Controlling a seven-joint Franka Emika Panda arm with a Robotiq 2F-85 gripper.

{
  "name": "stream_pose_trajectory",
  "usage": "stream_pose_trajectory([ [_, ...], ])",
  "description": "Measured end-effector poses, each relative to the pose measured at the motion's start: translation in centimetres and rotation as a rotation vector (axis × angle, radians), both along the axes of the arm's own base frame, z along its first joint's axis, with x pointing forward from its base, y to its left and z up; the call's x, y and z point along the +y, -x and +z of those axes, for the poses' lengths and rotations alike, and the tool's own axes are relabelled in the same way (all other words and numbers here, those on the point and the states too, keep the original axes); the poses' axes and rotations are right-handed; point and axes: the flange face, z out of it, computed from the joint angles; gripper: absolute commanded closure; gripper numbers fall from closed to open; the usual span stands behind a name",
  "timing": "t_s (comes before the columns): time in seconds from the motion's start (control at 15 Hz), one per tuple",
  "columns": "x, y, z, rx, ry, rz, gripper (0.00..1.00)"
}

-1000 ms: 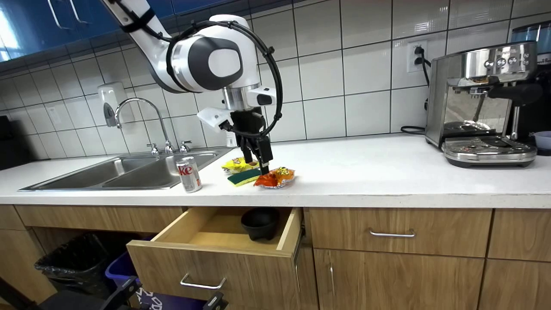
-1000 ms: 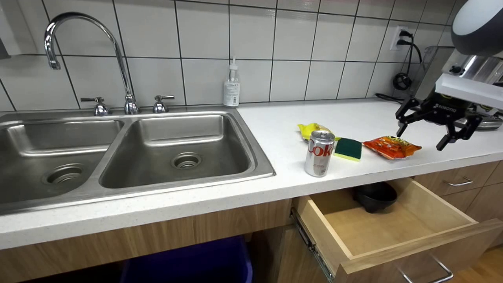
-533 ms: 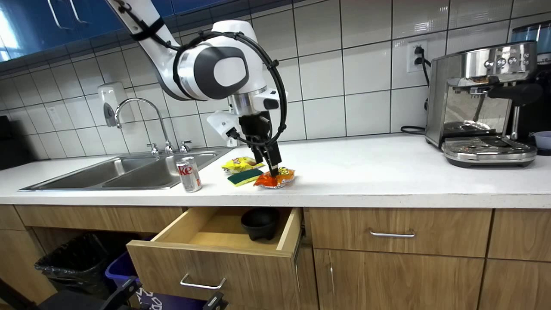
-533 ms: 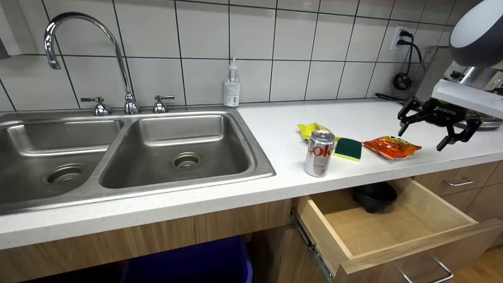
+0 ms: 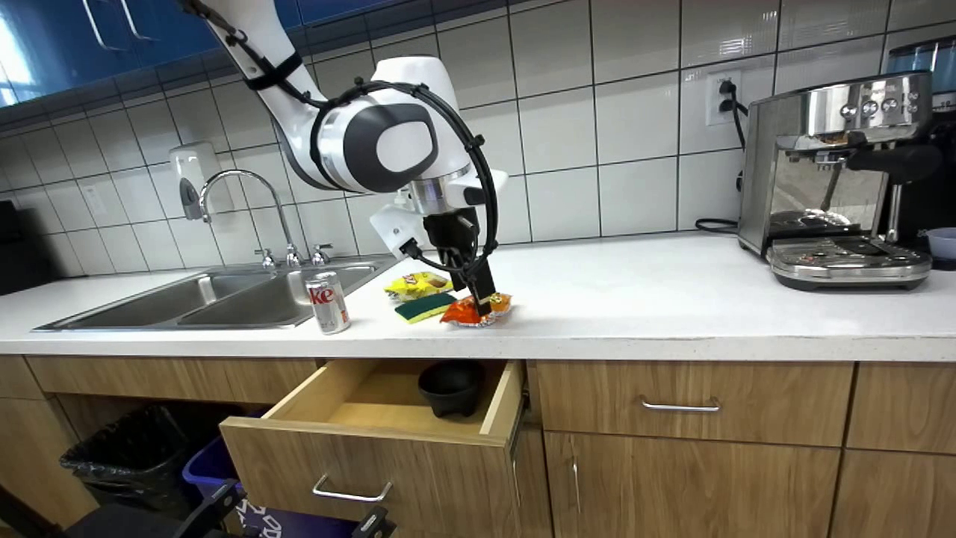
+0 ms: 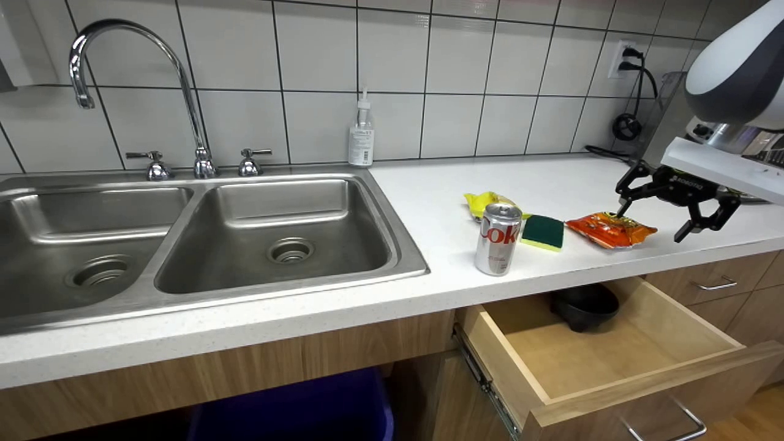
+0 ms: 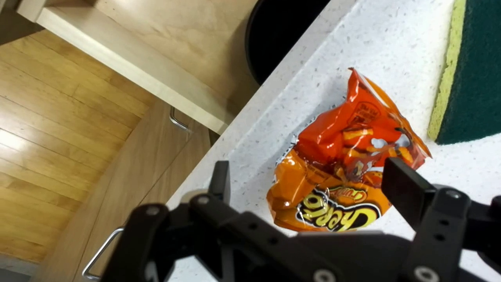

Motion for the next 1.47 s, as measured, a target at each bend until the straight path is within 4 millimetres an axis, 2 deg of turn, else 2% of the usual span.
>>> stream_pose_trajectory([
  [0.93, -0.4, -1.0, -0.6, -0.001, -0.001, -0.012, 0.0],
  [1.47, -1.8, -1.4, -1.1, 0.006, 0.007, -0.034, 0.0],
])
